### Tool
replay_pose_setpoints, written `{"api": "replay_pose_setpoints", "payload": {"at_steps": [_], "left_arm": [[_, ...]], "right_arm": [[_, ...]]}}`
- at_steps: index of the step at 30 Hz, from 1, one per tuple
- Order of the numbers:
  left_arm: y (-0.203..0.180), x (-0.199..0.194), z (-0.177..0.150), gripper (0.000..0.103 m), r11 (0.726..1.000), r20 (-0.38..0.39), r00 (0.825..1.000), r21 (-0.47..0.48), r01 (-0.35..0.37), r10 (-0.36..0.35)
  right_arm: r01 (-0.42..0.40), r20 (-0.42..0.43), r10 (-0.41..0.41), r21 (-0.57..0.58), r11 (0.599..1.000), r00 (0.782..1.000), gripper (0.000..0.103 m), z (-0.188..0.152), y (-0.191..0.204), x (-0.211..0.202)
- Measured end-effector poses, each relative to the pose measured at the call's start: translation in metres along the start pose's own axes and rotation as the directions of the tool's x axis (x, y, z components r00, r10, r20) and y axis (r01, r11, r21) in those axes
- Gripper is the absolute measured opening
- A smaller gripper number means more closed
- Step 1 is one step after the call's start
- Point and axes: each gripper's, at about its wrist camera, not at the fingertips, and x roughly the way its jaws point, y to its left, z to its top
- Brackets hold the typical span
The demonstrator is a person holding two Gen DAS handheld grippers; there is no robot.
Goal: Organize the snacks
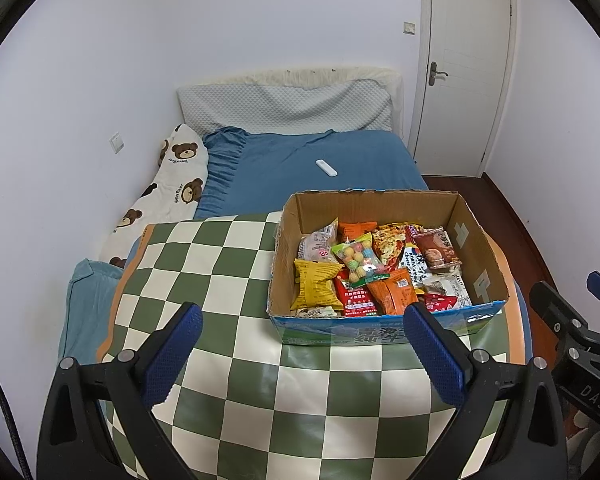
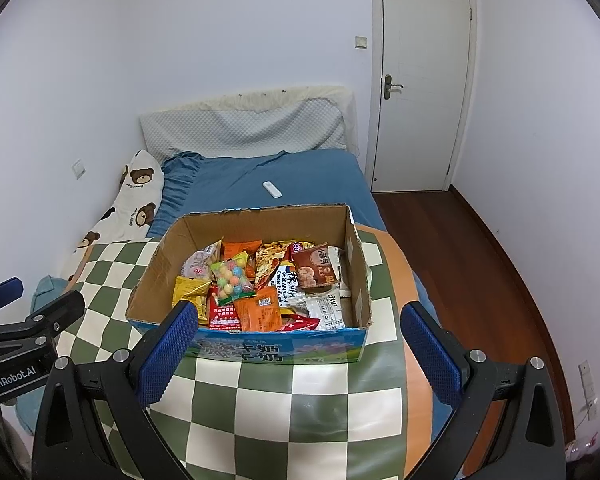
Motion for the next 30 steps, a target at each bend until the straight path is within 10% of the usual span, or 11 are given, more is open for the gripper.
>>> {"api": "replay_pose_setpoints", "payload": {"at_steps": [30], "left_arm": [[0.0017, -0.0071, -0.0014, 0.103, 1.000, -0.004, 1.000, -0.010, 0.009, -0.009]], "right_arm": [[-0.001, 0.000, 0.001, 0.010, 1.000, 1.000, 0.103, 0.0013, 0.0010, -0.0062]]}}
